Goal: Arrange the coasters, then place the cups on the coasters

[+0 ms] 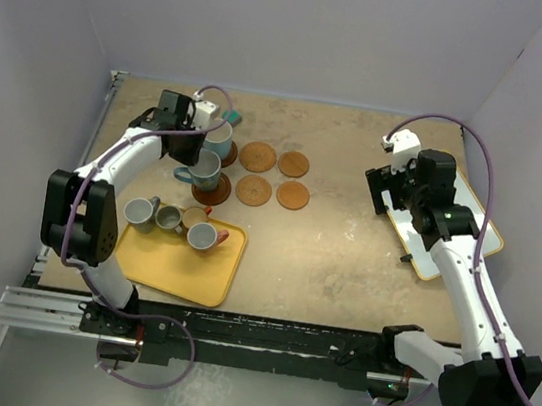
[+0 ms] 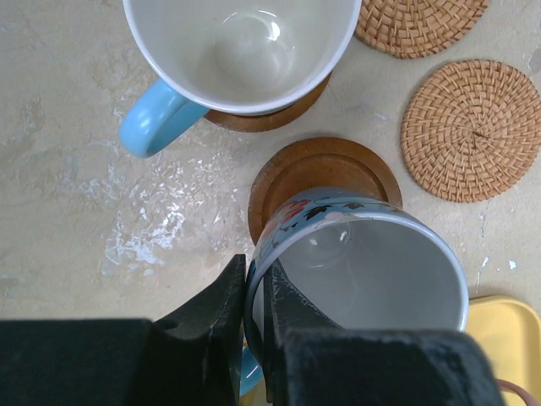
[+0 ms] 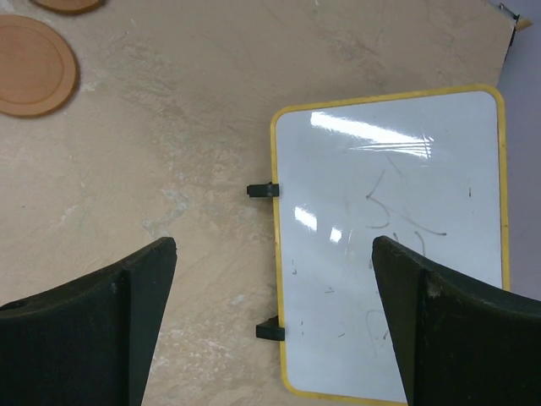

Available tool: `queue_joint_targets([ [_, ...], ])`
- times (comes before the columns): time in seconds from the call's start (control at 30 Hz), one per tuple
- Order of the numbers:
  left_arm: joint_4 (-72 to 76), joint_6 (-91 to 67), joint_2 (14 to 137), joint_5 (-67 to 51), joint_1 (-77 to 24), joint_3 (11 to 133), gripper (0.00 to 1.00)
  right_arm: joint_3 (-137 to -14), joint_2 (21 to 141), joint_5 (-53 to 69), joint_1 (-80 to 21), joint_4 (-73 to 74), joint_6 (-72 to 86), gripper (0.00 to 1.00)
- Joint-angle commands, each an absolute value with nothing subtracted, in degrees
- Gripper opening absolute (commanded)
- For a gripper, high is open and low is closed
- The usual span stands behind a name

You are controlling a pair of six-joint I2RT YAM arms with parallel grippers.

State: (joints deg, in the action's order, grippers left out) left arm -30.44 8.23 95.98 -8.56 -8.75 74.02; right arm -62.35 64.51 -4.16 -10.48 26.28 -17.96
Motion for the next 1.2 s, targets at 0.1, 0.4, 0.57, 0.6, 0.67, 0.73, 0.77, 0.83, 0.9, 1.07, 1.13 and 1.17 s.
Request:
queue_joint_targets([
  [0.1, -25.05, 4.96, 97.04, -10.28, -8.7, 74.95, 0.03, -63.46, 61.79, -2.28, -10.37, 25.24, -17.57, 1.0],
  [0.4, -24.38, 3.82, 97.89, -10.43, -8.63, 74.89, 0.03, -63.3, 62.3, -2.45, -10.39, 25.05, -17.7, 1.0],
  [0.57, -24.69, 3.21, 98.84, -11.07, -8.68, 75.35, 0.03, -63.33, 62.57, -2.53, -10.39, 24.98, -17.72, 1.0],
  [0.6, -24.77, 3.25, 99.02, -11.12, -8.64, 75.45, 0.03, -63.29, 62.58, -2.55, -10.45, 25.04, -17.69, 1.0],
  [0.67, -25.0, 3.11, 99.19, -11.24, -8.62, 75.58, 0.03, -63.28, 62.65, -2.55, -10.45, 24.99, -17.75, 1.0],
  [0.73, -25.05, 3.14, 99.24, -11.42, -8.61, 75.67, 0.03, -63.22, 62.74, -2.63, -10.44, 24.96, -17.77, 1.0],
  [0.77, -25.05, 3.18, 99.24, -11.43, -8.61, 75.7, 0.03, -63.24, 62.79, -2.64, -10.43, 24.96, -17.82, 1.0],
  [0.83, -25.15, 3.25, 99.25, -11.43, -8.65, 75.59, 0.03, -63.19, 62.93, -2.72, -10.39, 24.96, -17.8, 1.0],
  [0.9, -25.37, 3.17, 99.21, -11.64, -8.62, 75.57, 0.03, -63.19, 62.94, -2.79, -10.44, 24.96, -17.86, 1.0],
  [1.07, -25.29, 3.2, 97.85, -11.54, -8.61, 74.98, 0.03, -63.19, 63.01, -2.64, -10.46, 24.92, -17.83, 1.0],
  [1.13, -25.14, 3.33, 97.4, -11.36, -8.66, 74.72, 0.03, -63.24, 63.02, -2.55, -10.41, 24.96, -17.84, 1.0],
  [1.17, -25.26, 3.41, 97.26, -11.3, -8.62, 74.64, 0.03, -63.2, 62.97, -2.55, -10.38, 25.02, -17.89, 1.0],
])
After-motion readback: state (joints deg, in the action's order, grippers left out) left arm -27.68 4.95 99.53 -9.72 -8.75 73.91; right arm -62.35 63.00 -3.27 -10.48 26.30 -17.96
